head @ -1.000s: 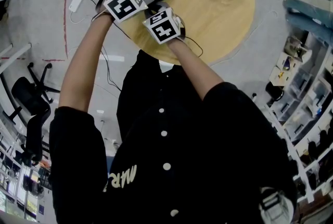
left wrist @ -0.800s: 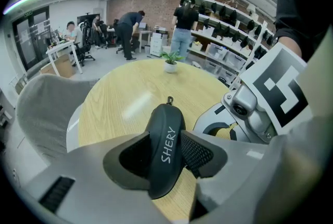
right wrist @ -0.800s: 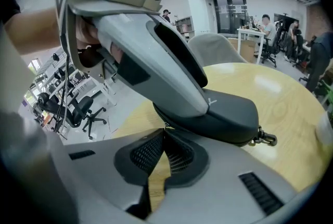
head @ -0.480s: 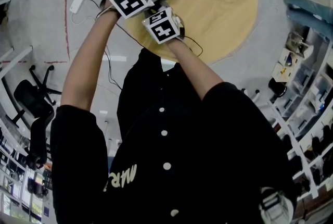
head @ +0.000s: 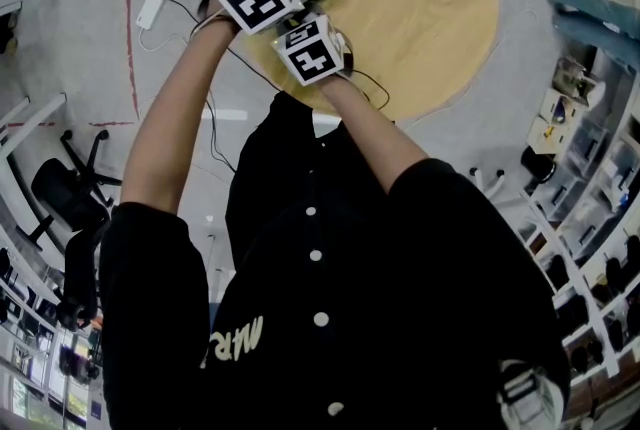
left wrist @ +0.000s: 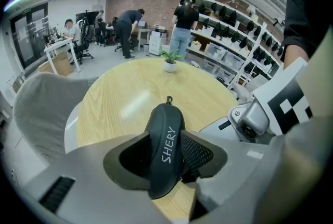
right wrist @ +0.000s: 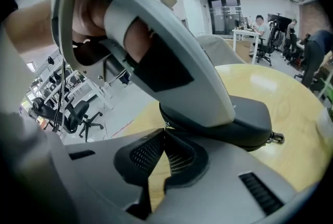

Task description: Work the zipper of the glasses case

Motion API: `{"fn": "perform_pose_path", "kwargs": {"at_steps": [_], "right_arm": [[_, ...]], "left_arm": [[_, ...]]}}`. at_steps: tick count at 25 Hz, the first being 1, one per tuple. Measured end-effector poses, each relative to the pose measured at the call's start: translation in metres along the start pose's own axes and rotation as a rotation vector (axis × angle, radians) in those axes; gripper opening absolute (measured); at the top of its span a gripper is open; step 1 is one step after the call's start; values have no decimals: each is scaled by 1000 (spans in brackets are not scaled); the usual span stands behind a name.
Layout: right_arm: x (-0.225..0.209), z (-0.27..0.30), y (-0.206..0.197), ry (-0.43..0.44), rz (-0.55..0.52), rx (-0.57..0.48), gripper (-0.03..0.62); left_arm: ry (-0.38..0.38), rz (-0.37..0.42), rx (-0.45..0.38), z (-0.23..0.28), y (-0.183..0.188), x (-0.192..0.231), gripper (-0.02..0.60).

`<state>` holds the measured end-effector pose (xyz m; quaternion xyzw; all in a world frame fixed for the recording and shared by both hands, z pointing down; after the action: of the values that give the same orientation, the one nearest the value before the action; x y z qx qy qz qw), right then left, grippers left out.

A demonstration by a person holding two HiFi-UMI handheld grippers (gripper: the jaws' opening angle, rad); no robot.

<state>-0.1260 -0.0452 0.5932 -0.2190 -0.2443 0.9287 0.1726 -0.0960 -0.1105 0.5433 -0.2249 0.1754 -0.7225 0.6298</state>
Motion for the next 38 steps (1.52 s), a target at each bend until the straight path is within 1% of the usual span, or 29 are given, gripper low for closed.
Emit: {"fn": "perform_pose_path", "kwargs": {"at_steps": [3,8,11,12,15,18,19,21,25,27,28,30,34,38], "right_arm": [[1,1,0,-4,8,3,8],[2,2,0,-15,13,-3,8],[-2,1,1,-33,12,-9,11],[-2,-1,1,-41,7,-9,17],[1,-5,-3,-33,-2,0,69],[0,-14,-8,-9,-5,22,113],[-2,-20,-10,1,-10,27,130],[-6,-31,-12,19,-36,29,143],[-16,-55,-12,16,-133,30,163],[-19,-65,-7,5,-190,13,163],[-21,-68,-4,-2,-219,7,163],[-24,-72,4,-15,-285,4,164],[-29,-72,27,-28,-437,13,179],[-32,-61,44,-24,-593,56,179]], "left_arm": [[-14,2,0,3,-2,-2,183],[14,20,-3,-2,3,2,181],[-2,4,-6,3,1,0,181],[4,0,-12,2,2,0,181],[18,-13,-33,0,1,-3,181],[43,-64,-73,-7,-1,-5,181],[61,-85,-96,-12,-2,-6,181],[115,-129,-151,-24,-5,-8,182],[266,-228,-235,-53,-22,-19,182],[355,-295,-270,-62,-38,-27,181],[387,-333,-280,-63,-48,-32,181],[417,-396,-272,-58,-65,-44,181],[444,-475,-238,-39,-84,-62,181],[474,-553,-272,-29,-85,-61,181]]}}
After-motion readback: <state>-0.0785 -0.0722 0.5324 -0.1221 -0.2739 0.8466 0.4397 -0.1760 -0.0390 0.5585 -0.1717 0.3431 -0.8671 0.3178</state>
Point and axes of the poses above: the fingertips, and each gripper's own axes: z forward along the fingers, x to its left, y out of its top, the point moved 4 cm from there along -z, backward along the fingers, and after that the axes turned 8 degrees about z, right-handed, at the moved point
